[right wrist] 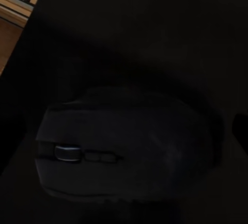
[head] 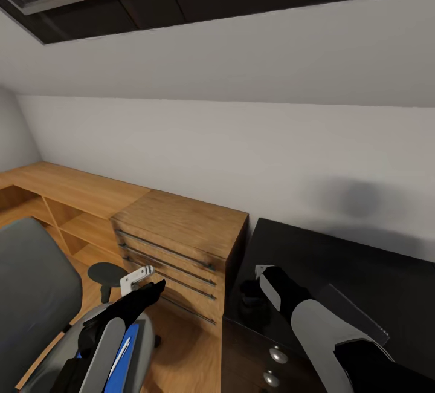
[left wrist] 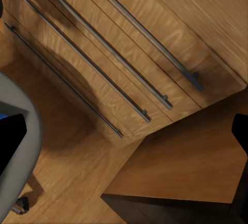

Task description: In the bedroom, organize the workspace by keeping the computer under the desk, ensuring the monitor is on the desk, placing the keyboard on the desk next to the monitor, placing the mouse on the desk next to the keyboard, moving the folder from the swivel chair onto the desk next to the mouse, stacking the notebook on top of the folder with the pen on top of the notebook, and positioning the swivel chair next to the desk.

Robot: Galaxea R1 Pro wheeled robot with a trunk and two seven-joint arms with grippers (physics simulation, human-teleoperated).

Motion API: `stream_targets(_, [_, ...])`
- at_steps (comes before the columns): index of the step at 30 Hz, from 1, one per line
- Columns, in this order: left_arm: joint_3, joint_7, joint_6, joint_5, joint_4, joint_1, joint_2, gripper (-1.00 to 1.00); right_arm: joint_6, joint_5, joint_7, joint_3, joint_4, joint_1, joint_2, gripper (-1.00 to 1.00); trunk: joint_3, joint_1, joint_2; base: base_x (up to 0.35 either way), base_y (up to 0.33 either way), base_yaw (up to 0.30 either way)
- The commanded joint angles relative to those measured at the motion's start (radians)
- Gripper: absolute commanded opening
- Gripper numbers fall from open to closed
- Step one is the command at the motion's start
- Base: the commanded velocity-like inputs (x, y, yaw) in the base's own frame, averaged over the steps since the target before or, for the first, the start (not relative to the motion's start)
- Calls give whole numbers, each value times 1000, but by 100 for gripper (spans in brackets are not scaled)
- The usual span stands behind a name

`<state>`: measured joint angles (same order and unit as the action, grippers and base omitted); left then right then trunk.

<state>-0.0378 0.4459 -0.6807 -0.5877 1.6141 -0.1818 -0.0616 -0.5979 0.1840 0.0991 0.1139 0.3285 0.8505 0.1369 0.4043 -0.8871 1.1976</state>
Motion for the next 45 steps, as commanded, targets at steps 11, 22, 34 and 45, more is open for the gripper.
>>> stream_targets(11, [-1,10,-2,-11,2,-1,0,100,-4,11,8,7,-2,1,0,100,4,-4,8,0,0,0])
stream_targets(22, [-1,10,-2,-11,1,-1,0,100,-4,11,7,7,-3,1,0,100,14,-15,29,0,0,0])
stream_targets(34, [-1,10,-2,-11,1,-1,0,100,-5,11,7,7,-2,1,0,100,14,-15,29,0,0,0])
stream_targets(45, [-2,10,-2,-11,2,-1,-1,100,-5,11,7,7,-2,1,0,100,23,-27,50,0,0,0])
